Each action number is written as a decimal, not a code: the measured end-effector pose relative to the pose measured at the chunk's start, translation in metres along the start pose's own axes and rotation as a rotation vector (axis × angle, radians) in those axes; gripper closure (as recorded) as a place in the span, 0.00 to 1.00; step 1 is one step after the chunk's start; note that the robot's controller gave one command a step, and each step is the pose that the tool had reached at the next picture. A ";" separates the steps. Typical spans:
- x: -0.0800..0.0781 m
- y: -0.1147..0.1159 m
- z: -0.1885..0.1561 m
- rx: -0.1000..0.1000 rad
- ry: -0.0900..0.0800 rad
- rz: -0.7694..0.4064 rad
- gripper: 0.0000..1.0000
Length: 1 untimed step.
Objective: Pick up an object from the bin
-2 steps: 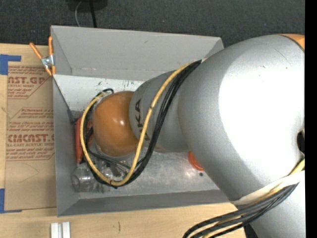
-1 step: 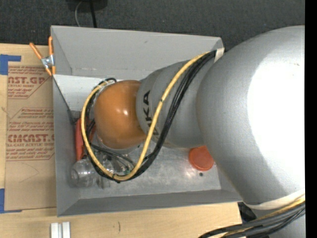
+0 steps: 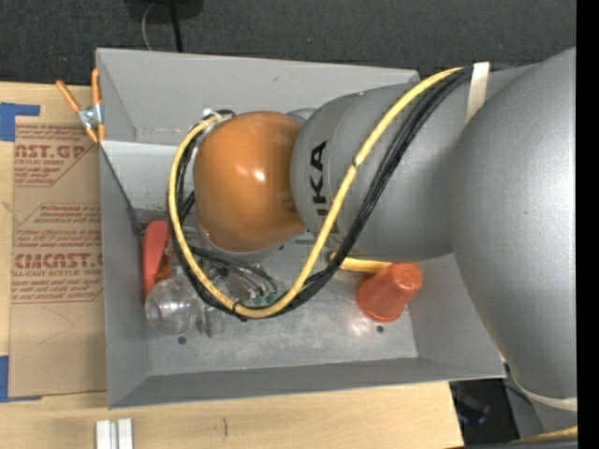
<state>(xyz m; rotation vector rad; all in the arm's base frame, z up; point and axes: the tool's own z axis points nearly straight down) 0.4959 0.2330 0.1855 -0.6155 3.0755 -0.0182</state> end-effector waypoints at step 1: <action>-0.006 0.009 -0.053 -0.002 -0.001 -0.008 1.00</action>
Offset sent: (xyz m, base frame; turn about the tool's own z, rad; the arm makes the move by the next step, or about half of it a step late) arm 0.0005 -0.0009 0.1139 0.0092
